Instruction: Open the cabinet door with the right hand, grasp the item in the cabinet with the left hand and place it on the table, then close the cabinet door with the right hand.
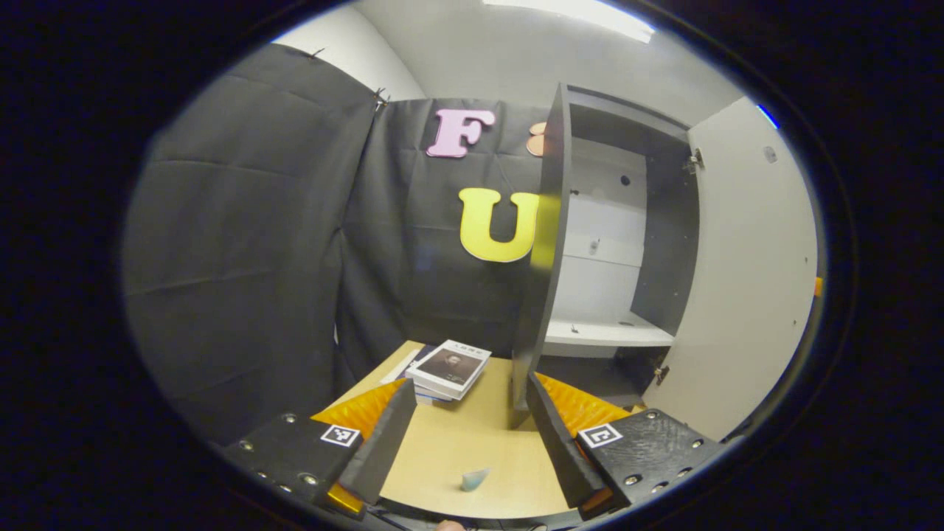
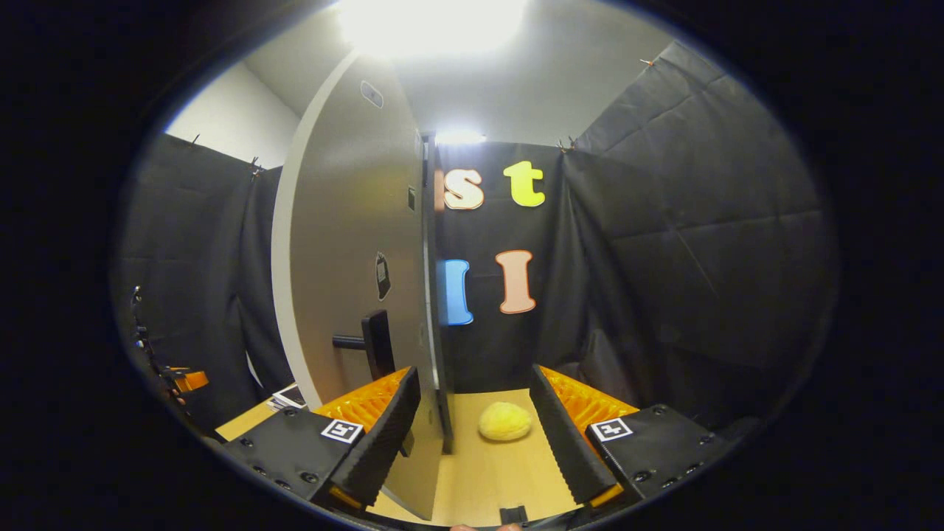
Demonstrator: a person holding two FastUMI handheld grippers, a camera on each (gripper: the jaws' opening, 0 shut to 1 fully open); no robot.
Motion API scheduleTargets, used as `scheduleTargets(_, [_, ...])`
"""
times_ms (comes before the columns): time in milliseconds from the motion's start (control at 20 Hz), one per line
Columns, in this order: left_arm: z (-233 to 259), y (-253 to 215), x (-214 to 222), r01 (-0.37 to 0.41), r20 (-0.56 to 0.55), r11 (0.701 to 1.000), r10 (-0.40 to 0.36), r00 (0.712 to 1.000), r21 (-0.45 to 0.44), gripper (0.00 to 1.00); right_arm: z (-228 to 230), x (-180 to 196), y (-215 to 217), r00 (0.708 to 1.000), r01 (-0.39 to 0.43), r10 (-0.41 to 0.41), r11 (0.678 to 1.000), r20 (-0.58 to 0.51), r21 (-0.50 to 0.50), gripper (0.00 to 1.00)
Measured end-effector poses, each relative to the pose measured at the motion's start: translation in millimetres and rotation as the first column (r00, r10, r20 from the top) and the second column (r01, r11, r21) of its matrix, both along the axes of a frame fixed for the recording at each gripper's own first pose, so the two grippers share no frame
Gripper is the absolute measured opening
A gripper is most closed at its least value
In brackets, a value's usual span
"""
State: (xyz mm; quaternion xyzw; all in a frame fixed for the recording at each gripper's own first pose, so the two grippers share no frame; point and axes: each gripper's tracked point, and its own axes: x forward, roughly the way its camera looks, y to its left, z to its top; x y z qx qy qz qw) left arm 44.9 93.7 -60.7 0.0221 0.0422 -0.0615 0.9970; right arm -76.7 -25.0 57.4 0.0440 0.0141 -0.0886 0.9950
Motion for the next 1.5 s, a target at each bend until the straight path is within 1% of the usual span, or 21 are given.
scheduleTargets(50, [0,1,-2,-0.003,0.0,1.0,0.003,1.0,0.0,0.89,0,3,11,1.0,-0.028,0.028,0.999,0.002,0.015,0.96])
scheduleTargets(100, [1,3,-1,-0.005,0.002,1.0,0.005,1.0,0.003,0.92,0,5,19,0.999,-0.051,0.051,0.998,0.003,0.023,0.96])
scheduleTargets(150, [2,5,-2,-0.008,0.005,1.0,0.008,1.0,0.005,0.89,0,9,29,0.997,-0.075,0.075,0.997,0.001,0.031,0.97])
scheduleTargets(200, [2,4,-3,-0.004,0.008,1.0,0.004,1.0,0.003,0.92,-1,11,40,0.995,-0.098,0.098,0.995,-0.004,0.034,0.97])
scheduleTargets(300, [-2,5,-5,-0.006,0.002,1.0,0.006,1.0,-0.004,0.89,0,19,59,0.99,-0.141,0.141,0.99,-0.013,0.026,0.97])
scheduleTargets(400, [-4,10,-7,-0.017,-0.002,1.0,0.017,1.0,-0.006,0.92,-1,28,78,0.982,-0.188,0.188,0.982,-0.023,0.019,0.97])
scheduleTargets(450, [-4,13,-7,-0.024,-0.001,1.0,0.024,1.0,-0.004,0.9,-1,32,88,0.977,-0.213,0.213,0.977,-0.024,0.019,0.97])
scheduleTargets(500, [-4,17,-8,-0.03,-0.001,1.0,0.03,1.0,-0.002,0.92,0,36,97,0.971,-0.239,0.24,0.971,-0.022,0.017,0.97])
scheduleTargets(700, [-2,29,-4,-0.052,-0.004,0.999,0.052,0.999,0.005,0.92,-2,61,135,0.939,-0.342,0.343,0.938,-0.014,0.047,0.97])
scheduleTargets(750, [2,30,-3,-0.049,0.002,0.999,0.049,0.999,0.0,0.92,-1,70,146,0.928,-0.371,0.372,0.927,-0.004,0.051,0.97])
scheduleTargets(800, [6,31,0,-0.049,0.011,0.999,0.049,0.999,-0.009,0.89,-2,79,157,0.917,-0.397,0.398,0.916,0.001,0.061,0.97])
scheduleTargets(850, [10,32,1,-0.048,0.015,0.999,0.049,0.999,-0.018,0.92,-4,91,170,0.906,-0.421,0.422,0.904,0.002,0.079,0.97])
scheduleTargets(950, [16,36,5,-0.053,0.024,0.998,0.053,0.998,-0.018,0.89,-5,111,194,0.882,-0.469,0.471,0.878,0.008,0.096,0.98])
scheduleTargets(1000, [19,39,8,-0.058,0.027,0.998,0.058,0.998,-0.014,0.92,-4,121,205,0.872,-0.488,0.489,0.868,0.01,0.097,0.97])
scheduleTargets(1050, [21,41,8,-0.061,0.027,0.998,0.061,0.998,-0.007,0.92,-3,131,215,0.862,-0.505,0.506,0.858,0.012,0.092,0.97])
scheduleTargets(1150, [24,45,11,-0.068,0.029,0.998,0.068,0.997,0.005,0.92,1,143,236,0.846,-0.533,0.534,0.843,0.01,0.066,0.97])
scheduleTargets(1200, [24,44,13,-0.062,0.033,0.998,0.061,0.998,0.004,0.94,3,150,242,0.839,-0.543,0.544,0.838,0.006,0.052,0.97])
scheduleTargets(1250, [30,40,12,-0.048,0.046,0.999,0.048,0.998,-0.003,0.89,5,155,245,0.836,-0.548,0.548,0.836,0.001,0.039,0.97])
scheduleTargets(1300, [36,38,12,-0.035,0.064,0.999,0.036,0.997,-0.013,0.92,5,156,245,0.834,-0.552,0.552,0.833,-0.001,0.029,0.98])
scheduleTargets(1400, [48,29,10,0.005,0.103,0.999,-0.002,0.995,-0.032,0.91,6,155,242,0.841,-0.541,0.541,0.841,0.003,0.007,0.98])
scheduleTargets(1500, [56,23,12,0.038,0.135,0.998,-0.032,0.99,-0.042,0.89,6,155,241,0.86,-0.511,0.51,0.86,-0.005,-0.008,0.98])
